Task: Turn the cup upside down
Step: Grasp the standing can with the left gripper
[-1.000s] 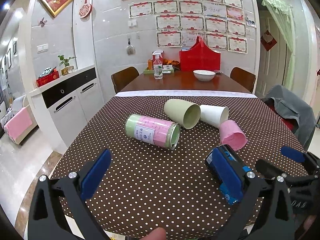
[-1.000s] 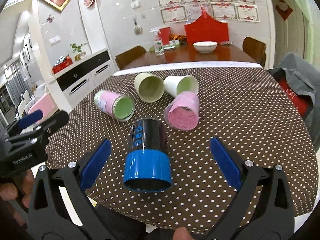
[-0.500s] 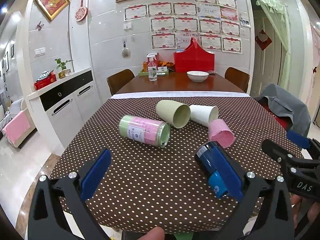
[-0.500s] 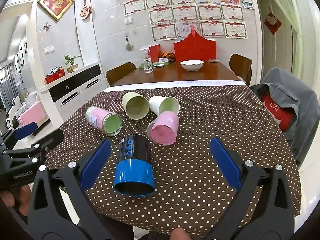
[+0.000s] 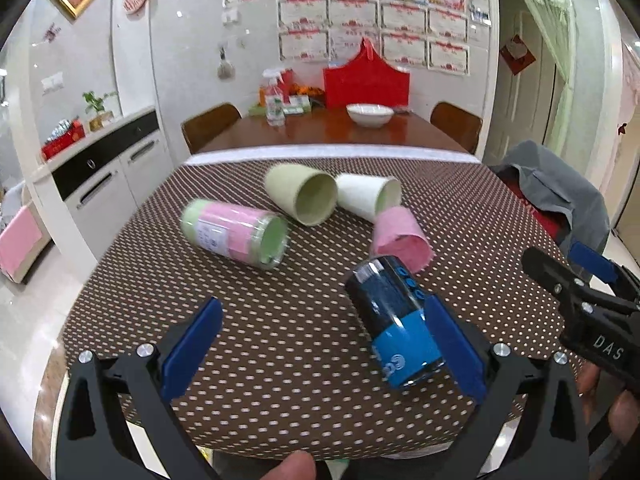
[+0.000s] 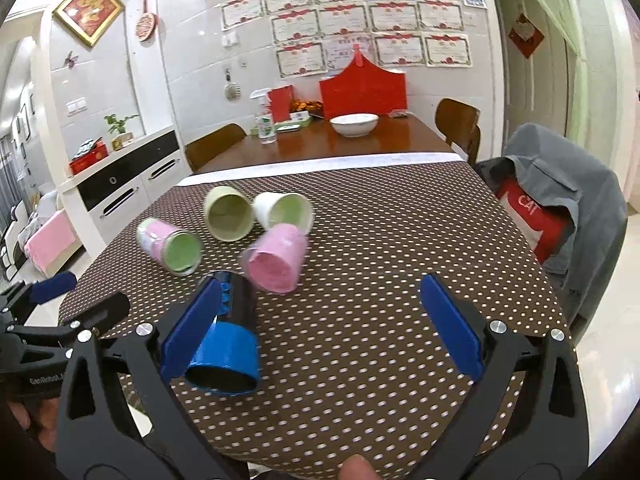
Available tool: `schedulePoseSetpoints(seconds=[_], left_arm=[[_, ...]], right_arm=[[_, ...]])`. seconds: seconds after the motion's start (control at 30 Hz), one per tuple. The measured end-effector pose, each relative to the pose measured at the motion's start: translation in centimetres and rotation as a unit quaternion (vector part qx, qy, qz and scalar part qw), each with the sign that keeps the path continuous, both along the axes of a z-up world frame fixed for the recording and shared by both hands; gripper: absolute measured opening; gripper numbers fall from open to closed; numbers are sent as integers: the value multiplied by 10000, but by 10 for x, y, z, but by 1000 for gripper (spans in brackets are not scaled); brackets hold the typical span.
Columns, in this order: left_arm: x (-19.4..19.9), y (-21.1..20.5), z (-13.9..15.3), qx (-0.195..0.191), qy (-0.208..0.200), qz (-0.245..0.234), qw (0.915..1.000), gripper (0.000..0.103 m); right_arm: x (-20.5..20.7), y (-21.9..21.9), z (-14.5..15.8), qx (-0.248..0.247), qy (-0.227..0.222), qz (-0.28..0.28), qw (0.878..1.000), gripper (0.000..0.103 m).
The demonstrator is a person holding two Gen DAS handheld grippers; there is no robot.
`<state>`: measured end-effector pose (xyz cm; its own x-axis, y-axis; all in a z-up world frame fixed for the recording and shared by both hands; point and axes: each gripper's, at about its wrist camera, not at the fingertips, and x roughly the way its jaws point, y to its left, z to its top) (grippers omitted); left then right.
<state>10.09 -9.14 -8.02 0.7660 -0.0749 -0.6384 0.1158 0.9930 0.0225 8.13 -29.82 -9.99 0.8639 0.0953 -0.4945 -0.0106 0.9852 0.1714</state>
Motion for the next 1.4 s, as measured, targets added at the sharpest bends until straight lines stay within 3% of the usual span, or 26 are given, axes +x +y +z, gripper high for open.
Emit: schedulePoseSetpoints(seconds=[0.5,0.97,1.17,1.4], left_arm=[[74,-49,-45,-71,1283,220,9915,99],[112,-68,-68,-373,1868,124,9816,99],[127,-80,-79,-460,2277,-107,9726,78],[133,-90,-79,-228,2432,-242,9694,76]], right_arm=[[56,-45,-32,408,644,91,9970,97],[85,-81,-43,547,941,-81,9940,97],[90,-85,-46,606,1000,-57,9931,97],[93,-84,-46,618,1016,-15,9929,97]])
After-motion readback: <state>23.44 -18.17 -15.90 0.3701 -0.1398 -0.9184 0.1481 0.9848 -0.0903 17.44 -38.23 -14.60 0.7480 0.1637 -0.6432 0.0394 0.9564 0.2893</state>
